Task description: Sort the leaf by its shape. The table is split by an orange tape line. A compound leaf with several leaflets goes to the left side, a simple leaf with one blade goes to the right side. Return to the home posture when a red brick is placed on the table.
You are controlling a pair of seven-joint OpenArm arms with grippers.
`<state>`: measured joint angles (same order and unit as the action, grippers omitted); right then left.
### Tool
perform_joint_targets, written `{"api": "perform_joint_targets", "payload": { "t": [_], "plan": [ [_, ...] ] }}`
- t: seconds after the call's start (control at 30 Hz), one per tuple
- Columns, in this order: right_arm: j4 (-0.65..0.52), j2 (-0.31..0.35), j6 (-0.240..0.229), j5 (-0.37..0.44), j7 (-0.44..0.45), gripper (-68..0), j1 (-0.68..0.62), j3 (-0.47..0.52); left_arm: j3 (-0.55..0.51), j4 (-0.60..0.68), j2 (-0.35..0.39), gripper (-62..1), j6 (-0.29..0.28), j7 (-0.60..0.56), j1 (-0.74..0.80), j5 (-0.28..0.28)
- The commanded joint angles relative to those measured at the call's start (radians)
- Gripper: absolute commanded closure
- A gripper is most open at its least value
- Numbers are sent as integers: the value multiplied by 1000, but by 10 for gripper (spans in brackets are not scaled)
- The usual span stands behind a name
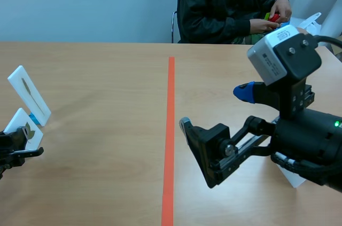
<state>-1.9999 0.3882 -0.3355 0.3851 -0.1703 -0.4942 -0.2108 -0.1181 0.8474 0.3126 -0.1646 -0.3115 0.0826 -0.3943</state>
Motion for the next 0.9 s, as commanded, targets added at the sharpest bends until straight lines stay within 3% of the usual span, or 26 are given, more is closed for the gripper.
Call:
{"api": "perform_joint_targets", "payload": {
  "t": [0.0,0.1,0.5,0.67,0.87],
  "plan": [
    [0,2,3,4,11,-679,10,11,3,18,1,-88,-2,-14,-14,-7],
    [0,1,3,4,12,-679,10,11,3,17,2,-142,-2,-14,-14,-7],
    [0,0,3,4,11,-679,10,11,2,53,26,-464,-4,-14,-8,-6],
    [0,0,3,4,11,-679,10,11,-18,184,48,-599,-6,-13,50,-7],
    [0,0,3,4,11,-679,10,11,-32,439,85,-623,-14,-5,196,-6]
  ]
}}
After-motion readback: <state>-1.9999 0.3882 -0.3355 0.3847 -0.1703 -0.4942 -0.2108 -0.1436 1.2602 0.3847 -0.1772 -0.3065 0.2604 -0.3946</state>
